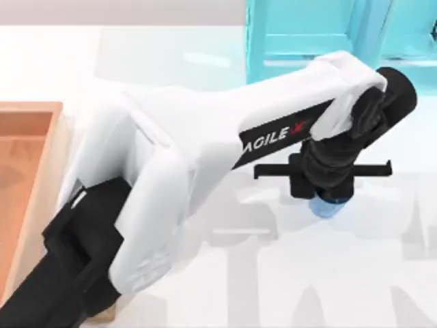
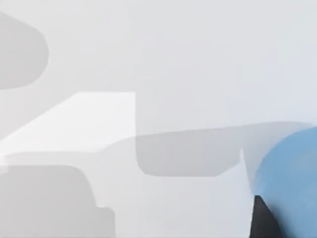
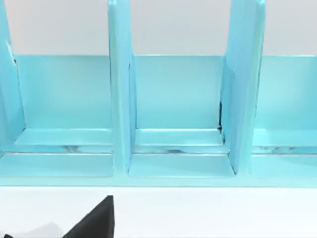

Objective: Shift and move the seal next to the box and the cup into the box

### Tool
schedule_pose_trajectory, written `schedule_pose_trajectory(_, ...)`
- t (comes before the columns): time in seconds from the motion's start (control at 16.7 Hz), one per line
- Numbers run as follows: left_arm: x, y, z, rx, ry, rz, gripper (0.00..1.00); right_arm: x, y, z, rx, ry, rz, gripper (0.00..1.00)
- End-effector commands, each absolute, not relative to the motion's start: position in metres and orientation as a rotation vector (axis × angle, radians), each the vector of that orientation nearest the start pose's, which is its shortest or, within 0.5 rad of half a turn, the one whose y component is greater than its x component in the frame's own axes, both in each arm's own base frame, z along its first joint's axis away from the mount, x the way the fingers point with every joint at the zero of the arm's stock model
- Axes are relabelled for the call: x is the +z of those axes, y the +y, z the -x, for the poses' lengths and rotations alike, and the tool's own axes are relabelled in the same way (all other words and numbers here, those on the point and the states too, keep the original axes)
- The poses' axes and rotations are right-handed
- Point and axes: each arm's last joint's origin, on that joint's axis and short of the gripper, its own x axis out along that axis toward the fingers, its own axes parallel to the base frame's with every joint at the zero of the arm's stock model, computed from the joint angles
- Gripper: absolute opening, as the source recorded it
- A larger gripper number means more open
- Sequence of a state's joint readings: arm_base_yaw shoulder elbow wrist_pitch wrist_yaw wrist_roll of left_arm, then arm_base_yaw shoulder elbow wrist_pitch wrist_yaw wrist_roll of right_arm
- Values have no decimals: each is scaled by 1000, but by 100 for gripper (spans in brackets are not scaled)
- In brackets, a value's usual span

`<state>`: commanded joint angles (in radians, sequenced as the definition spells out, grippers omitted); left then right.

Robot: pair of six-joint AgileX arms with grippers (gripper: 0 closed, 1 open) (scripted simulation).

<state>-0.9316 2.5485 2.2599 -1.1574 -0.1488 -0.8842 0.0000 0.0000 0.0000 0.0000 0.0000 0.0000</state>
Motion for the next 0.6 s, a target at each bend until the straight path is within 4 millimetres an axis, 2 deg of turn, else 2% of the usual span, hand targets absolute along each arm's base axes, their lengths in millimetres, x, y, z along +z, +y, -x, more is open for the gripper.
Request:
schedule_pose_trajectory(0.12,153,-387,-317,-14,1373,-15,0,160,-1,-106,0,0,0,100)
schedule_pose_trajectory(0.42,216,-331,-317,-23,1363,-6,0,160,-1,-106,0,0,0,100)
schedule_pose_trajectory(0.6,232,-308,-314,-22,1368,-15,0,160,-1,-106,0,0,0,100)
